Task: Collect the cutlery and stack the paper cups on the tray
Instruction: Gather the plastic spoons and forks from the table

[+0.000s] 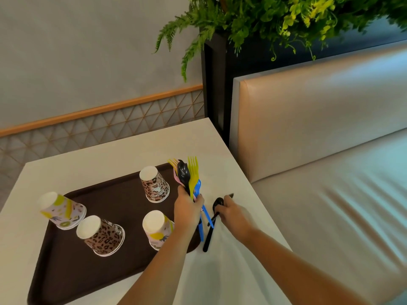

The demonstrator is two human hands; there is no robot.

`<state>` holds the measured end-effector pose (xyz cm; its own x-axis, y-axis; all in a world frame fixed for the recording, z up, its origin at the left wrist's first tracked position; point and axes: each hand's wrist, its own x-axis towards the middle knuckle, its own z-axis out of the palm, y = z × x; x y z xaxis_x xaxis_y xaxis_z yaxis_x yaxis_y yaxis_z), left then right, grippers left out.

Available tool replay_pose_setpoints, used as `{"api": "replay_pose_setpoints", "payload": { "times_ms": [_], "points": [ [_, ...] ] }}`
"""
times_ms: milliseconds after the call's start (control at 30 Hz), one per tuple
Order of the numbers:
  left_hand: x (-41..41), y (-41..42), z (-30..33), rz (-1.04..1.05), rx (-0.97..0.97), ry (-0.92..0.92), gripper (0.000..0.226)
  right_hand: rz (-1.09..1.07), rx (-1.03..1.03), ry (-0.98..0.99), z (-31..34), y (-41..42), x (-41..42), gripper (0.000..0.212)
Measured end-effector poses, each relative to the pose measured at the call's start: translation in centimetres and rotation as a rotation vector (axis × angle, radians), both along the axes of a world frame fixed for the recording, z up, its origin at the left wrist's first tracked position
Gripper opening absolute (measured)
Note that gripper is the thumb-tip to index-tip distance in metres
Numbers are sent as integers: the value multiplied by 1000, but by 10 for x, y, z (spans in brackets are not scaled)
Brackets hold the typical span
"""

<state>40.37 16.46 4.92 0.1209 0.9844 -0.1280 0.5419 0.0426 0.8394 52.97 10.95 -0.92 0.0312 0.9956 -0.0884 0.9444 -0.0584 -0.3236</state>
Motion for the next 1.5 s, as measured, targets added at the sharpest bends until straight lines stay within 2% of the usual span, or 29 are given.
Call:
{"api": "replay_pose_setpoints", "payload": {
  "times_ms": [133,200,267,400,500,567,633,733,800,933,1033,1167,1200,1300,1400,1500],
  "points": [
    [-1,-5,3,-5,1,-17,26,-50,-21,-51,-3,-5,1,32],
    [-2,-7,4,-19,-8,-22,27,-126,-20,9,-1,-8,0,28],
    [-4,-9,5,-35,-20,-37,28,-220,11,116,2,-13,-3,18],
    [-8,-16,7,-66,-51,-43,26,-531,73,397,6,-20,-15,27],
    [-16,-23,10,-110,-50,-31,27,-813,101,719,4,-18,-30,20],
    [-22,-26,11,-132,-39,-44,29,-859,102,790,2,-14,-42,15],
    [-30,-28,12,-164,-35,-70,31,-852,119,720,0,-10,-53,14],
    [-42,-30,11,-201,-41,-68,28,-791,88,524,-8,-4,-65,41],
    [-51,-28,9,-247,-43,-34,22,-750,-6,401,-14,-2,-71,50],
    [-64,-29,0,-317,-53,8,20,-774,-70,243,-17,-11,-73,27],
    [-64,-36,-5,-331,-86,-39,21,-786,-70,199,-21,-31,-70,40],
    [-52,-50,-9,-370,-118,-96,17,-975,-11,517,-7,-53,-71,65],
    [-47,-56,-12,-383,-126,-96,18,-1013,26,579,-2,-61,-70,62],
    [-27,-81,-13,-427,-176,-114,13,-1027,179,711,13,-95,-72,32],
    [-2,-116,-13,-511,-219,-141,11,-1089,349,974,28,-132,-76,28],
    [24,-159,-15,-604,-265,-158,17,-1145,491,1055,33,-177,-69,21]
  ]
}}
